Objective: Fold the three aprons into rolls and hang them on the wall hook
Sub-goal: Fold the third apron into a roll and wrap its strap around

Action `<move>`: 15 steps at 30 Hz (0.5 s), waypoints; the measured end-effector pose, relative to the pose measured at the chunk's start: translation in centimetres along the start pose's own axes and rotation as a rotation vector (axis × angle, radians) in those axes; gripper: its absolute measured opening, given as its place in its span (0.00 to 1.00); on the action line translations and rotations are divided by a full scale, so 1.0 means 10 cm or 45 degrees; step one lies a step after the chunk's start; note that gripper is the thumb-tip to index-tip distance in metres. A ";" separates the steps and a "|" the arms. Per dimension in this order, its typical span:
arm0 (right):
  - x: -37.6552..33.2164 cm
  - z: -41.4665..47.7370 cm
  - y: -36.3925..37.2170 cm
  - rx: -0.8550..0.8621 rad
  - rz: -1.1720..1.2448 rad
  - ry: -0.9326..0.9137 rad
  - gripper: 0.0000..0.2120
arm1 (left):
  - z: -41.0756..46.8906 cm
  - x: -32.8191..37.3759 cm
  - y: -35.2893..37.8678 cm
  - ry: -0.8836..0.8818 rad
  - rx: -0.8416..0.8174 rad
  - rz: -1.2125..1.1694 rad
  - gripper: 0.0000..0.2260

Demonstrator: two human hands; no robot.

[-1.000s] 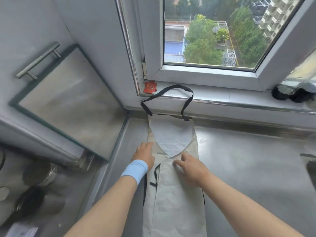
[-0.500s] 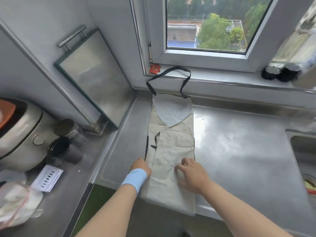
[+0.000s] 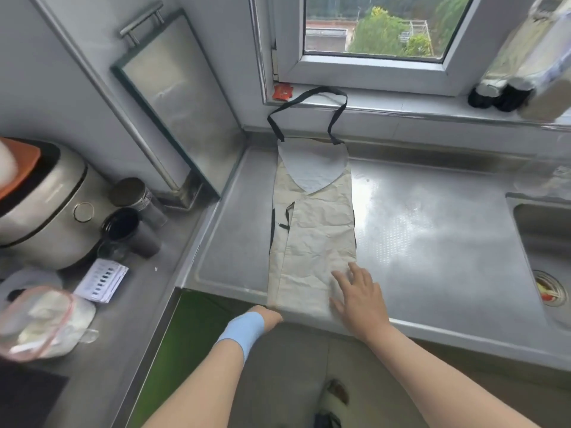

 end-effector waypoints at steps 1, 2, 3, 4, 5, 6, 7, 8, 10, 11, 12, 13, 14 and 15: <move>-0.04 -0.07 0.02 -0.014 0.020 -0.039 0.25 | 0.05 -0.05 0.08 0.024 -0.081 -0.160 0.32; -0.08 -0.14 0.05 -0.061 0.033 -0.073 0.25 | 0.08 -0.08 0.15 0.059 -0.146 -0.327 0.35; -0.12 -0.21 0.09 -0.107 0.034 -0.101 0.25 | 0.12 -0.11 0.22 0.087 -0.202 -0.455 0.36; -0.14 -0.26 0.10 -0.124 0.029 -0.124 0.24 | 0.13 -0.13 0.27 0.129 -0.236 -0.529 0.37; -0.17 -0.32 0.12 -0.125 0.025 -0.141 0.23 | 0.14 -0.16 0.33 0.164 -0.240 -0.563 0.36; -0.20 -0.35 0.11 -0.122 0.023 -0.152 0.23 | 0.15 -0.19 0.35 0.205 -0.202 -0.577 0.33; -0.23 -0.40 0.12 -0.130 0.024 -0.152 0.23 | 0.15 -0.22 0.38 0.241 -0.159 -0.565 0.28; -0.25 -0.42 0.11 -0.143 0.033 -0.153 0.23 | 0.16 -0.23 0.38 0.283 -0.131 -0.543 0.20; -0.33 -0.51 0.11 -0.194 0.052 -0.172 0.26 | 0.12 -0.28 0.38 0.352 -0.152 -0.450 0.11; -0.37 -0.56 0.09 -0.227 0.060 -0.194 0.28 | 0.07 -0.29 0.36 0.384 -0.197 -0.406 0.12; -0.42 -0.60 0.06 -0.260 0.080 -0.219 0.31 | 0.03 -0.29 0.33 0.415 -0.255 -0.385 0.13; -0.49 -0.63 0.01 -0.280 0.107 -0.237 0.34 | -0.05 -0.29 0.29 0.450 -0.325 -0.392 0.15; -0.55 -0.65 -0.03 -0.287 0.130 -0.254 0.38 | -0.13 -0.27 0.24 0.474 -0.403 -0.432 0.15; -0.60 -0.66 -0.08 -0.287 0.139 -0.268 0.42 | -0.24 -0.26 0.19 0.484 -0.479 -0.494 0.13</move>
Point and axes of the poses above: each hand's wrist, its own z-axis towards the middle knuckle, its own y-axis out of the palm, x = y × z, the point moved 4 cm from there along z, towards the middle knuckle, and after that the axes turned 13 degrees about -y, right-handed, at the moved point
